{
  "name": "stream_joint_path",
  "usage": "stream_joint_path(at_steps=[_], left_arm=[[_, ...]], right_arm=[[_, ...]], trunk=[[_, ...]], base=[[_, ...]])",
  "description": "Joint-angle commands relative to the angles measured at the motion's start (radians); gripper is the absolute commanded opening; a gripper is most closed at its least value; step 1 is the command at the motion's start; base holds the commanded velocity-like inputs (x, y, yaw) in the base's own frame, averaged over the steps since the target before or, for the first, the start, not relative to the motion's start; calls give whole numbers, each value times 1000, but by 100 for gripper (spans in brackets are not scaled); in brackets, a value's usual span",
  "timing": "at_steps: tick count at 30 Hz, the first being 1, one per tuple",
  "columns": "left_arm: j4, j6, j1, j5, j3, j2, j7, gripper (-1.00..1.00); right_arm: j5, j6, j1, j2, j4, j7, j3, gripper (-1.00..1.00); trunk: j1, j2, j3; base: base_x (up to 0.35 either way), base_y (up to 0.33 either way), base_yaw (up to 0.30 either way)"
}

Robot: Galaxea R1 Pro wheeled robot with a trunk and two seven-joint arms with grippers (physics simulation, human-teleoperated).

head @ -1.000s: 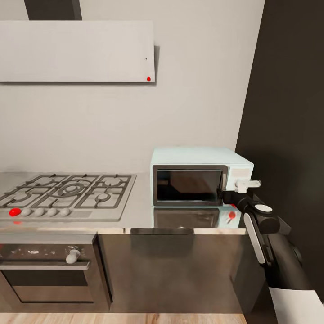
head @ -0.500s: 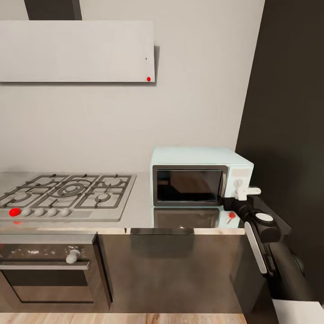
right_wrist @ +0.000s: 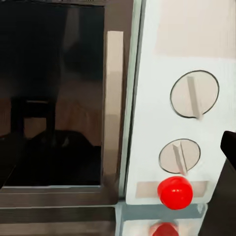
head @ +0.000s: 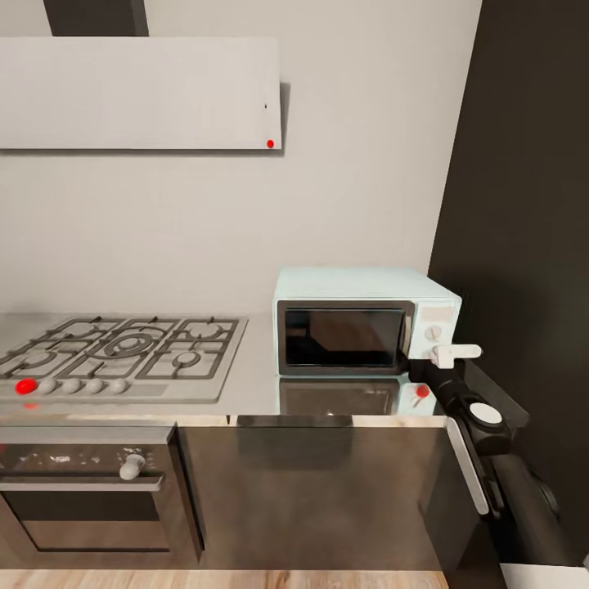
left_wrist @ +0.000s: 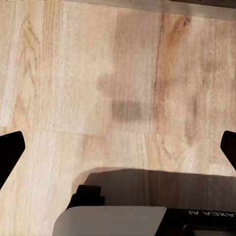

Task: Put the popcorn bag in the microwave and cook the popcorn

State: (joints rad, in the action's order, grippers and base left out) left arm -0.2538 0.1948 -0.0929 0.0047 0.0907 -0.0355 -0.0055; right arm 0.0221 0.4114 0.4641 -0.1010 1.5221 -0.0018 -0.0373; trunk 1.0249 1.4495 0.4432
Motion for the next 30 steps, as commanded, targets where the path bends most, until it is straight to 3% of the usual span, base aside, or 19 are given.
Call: stream_joint_path(at_steps=[1, 30], left_arm=[[1, 3, -1, 1, 6, 0, -1, 100], [1, 3, -1, 0, 4, 0, -1, 100]], right_arm=[[2, 5, 1, 0, 1, 0, -1, 100], [1, 20, 12, 1, -69, -6, -6, 100]], trunk=[[0, 1, 1], [0, 1, 1]], base=[[164, 0, 0], [57, 0, 0]])
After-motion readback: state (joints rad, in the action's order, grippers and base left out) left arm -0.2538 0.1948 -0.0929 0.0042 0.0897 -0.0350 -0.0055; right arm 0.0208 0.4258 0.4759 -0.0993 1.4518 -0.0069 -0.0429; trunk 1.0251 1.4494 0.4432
